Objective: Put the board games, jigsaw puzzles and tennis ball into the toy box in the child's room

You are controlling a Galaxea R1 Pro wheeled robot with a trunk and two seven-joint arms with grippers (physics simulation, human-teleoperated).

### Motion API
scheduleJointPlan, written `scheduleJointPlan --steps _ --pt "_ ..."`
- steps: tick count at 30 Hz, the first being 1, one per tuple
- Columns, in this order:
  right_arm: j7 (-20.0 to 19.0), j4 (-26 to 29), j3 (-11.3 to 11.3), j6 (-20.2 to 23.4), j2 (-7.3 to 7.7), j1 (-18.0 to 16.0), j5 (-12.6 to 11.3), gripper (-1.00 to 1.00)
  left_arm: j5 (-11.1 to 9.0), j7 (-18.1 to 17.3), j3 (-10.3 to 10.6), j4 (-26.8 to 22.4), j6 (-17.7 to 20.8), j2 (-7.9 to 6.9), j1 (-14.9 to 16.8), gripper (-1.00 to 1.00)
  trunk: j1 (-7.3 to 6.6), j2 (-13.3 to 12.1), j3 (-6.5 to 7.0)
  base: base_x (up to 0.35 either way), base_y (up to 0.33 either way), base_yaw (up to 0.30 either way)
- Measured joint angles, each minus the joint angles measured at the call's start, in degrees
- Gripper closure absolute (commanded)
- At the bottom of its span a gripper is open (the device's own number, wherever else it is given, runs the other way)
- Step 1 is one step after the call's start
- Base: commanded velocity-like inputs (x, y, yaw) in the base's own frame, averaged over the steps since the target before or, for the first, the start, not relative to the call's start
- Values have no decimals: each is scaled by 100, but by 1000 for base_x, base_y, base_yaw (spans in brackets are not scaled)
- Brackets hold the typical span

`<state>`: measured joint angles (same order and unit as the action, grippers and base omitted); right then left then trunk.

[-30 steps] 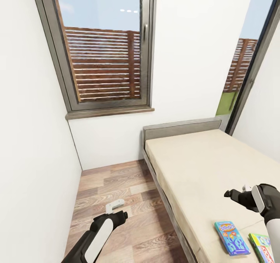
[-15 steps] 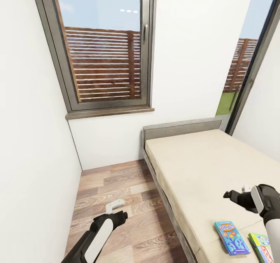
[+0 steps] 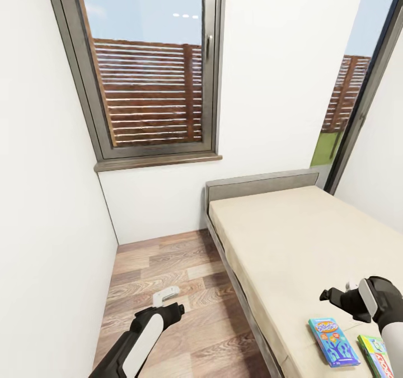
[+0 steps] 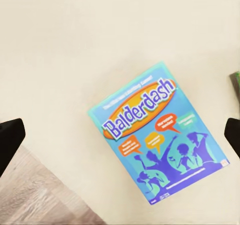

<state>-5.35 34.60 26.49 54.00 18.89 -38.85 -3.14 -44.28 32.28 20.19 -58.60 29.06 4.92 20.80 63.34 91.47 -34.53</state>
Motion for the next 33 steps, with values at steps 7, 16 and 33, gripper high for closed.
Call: scheduleJointPlan --steps 7,16,33 --pt "18 -399 -8 -20 20 -15 7 -100 -4 -2 -5 35 18 1 19 -100 0 0 0 0 0 0" --pt "31 -775 -14 -274 35 2 5 -100 3 -2 -7 60 31 1 31 -100 0 0 0 0 0 0" --pt "39 -798 26 -547 326 -34 -10 -100 8 4 -8 66 27 2 33 -100 0 0 -6 0 0 0"
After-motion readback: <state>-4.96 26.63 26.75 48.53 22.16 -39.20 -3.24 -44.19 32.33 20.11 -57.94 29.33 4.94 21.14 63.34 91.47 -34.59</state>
